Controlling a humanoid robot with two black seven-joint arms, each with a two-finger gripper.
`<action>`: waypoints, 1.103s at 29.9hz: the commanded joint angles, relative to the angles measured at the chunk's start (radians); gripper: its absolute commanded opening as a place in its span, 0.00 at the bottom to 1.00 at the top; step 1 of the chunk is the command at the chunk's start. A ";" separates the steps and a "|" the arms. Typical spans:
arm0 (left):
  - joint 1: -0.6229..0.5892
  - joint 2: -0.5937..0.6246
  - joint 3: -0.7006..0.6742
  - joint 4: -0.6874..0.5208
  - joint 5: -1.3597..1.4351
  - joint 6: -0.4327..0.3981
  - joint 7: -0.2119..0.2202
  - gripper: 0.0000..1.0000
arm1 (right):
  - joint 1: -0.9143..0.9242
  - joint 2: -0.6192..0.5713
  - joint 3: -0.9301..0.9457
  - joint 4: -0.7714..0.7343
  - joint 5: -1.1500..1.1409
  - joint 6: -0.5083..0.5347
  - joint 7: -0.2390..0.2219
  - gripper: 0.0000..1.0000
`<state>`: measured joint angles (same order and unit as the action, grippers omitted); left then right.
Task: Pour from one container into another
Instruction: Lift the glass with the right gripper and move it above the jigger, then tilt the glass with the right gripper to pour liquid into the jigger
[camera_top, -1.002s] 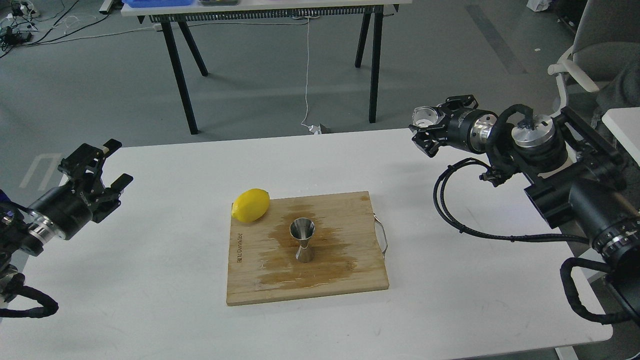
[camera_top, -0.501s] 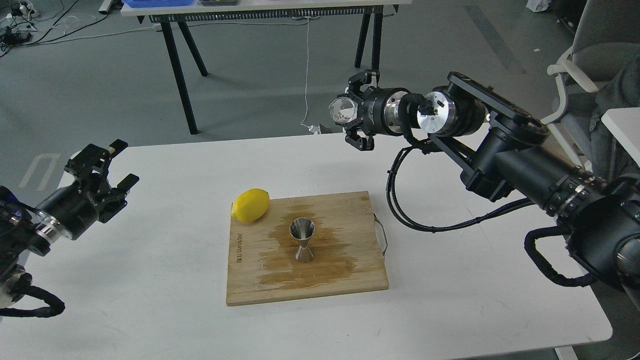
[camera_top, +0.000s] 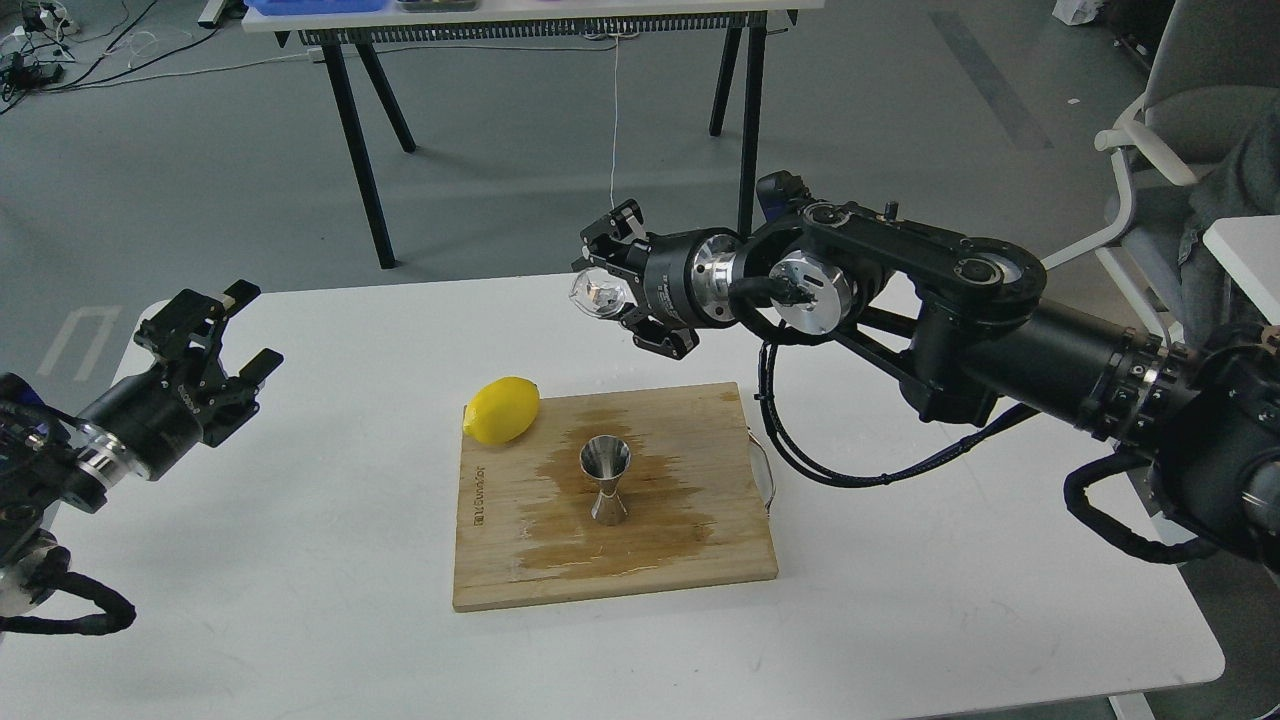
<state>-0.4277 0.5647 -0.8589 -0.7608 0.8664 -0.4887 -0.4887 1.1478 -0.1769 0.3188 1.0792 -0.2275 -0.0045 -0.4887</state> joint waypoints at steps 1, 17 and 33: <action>0.000 -0.006 0.001 0.000 0.000 0.000 0.000 0.99 | 0.000 -0.015 -0.035 0.039 -0.036 0.034 0.000 0.16; 0.000 -0.011 0.008 0.000 0.000 0.000 0.000 0.99 | 0.000 -0.035 -0.188 0.127 -0.207 0.144 0.000 0.16; 0.000 -0.012 0.008 0.002 0.000 0.000 0.000 0.99 | 0.000 -0.041 -0.188 0.160 -0.438 0.195 0.033 0.16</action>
<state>-0.4280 0.5523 -0.8513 -0.7609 0.8667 -0.4887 -0.4887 1.1474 -0.2194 0.1303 1.2386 -0.6157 0.1887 -0.4752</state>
